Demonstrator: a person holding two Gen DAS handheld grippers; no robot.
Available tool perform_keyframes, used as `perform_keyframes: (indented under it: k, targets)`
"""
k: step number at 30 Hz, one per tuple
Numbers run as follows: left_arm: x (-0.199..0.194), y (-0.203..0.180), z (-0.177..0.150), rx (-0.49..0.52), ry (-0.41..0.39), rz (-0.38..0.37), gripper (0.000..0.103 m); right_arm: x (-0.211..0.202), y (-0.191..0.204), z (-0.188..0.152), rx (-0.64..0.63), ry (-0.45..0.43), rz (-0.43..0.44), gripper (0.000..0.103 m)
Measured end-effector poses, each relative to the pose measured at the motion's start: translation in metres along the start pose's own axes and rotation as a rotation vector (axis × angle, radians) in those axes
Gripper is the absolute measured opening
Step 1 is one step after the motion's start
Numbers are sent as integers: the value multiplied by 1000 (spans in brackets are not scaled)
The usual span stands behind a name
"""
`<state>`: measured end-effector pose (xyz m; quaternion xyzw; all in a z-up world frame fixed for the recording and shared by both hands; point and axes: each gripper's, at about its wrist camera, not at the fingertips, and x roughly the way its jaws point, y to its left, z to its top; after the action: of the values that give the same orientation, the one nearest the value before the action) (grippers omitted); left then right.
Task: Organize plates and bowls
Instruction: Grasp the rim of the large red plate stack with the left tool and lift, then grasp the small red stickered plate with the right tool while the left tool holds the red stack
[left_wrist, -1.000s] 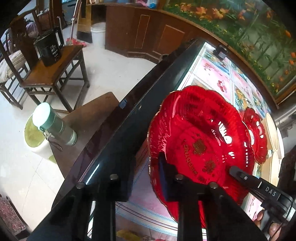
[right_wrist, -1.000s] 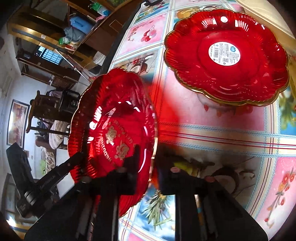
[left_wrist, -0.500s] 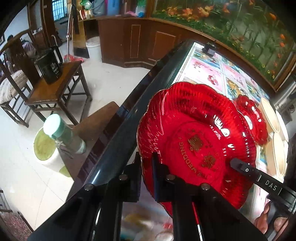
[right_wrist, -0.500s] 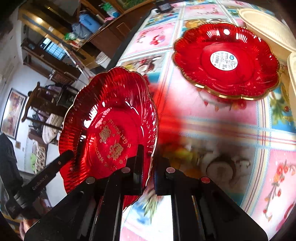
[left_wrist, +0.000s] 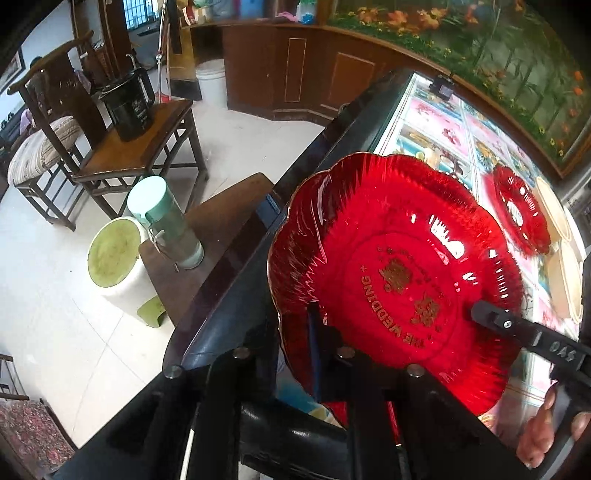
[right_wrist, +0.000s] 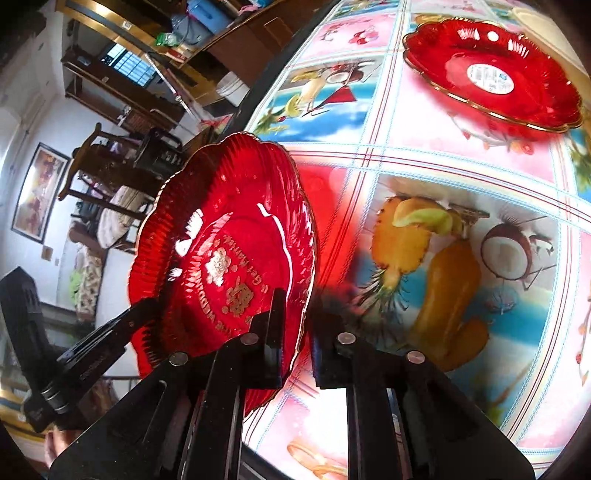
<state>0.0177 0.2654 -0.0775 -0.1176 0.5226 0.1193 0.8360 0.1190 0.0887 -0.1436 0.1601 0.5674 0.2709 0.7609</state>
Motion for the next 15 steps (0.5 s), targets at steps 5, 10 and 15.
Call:
perform_keyframes:
  k: [5, 10, 15]
  targets:
    - [-18, 8, -24, -13, -53, 69, 59, -18, -16, -2, 23, -14, 75, 18]
    - [-56, 26, -53, -49, -167, 113, 72, -62, -47, -10, 48, -126, 120, 37]
    - [-88, 28, -59, -28, -271, 160, 72, -99, -102, -5, 205, -244, 110, 40]
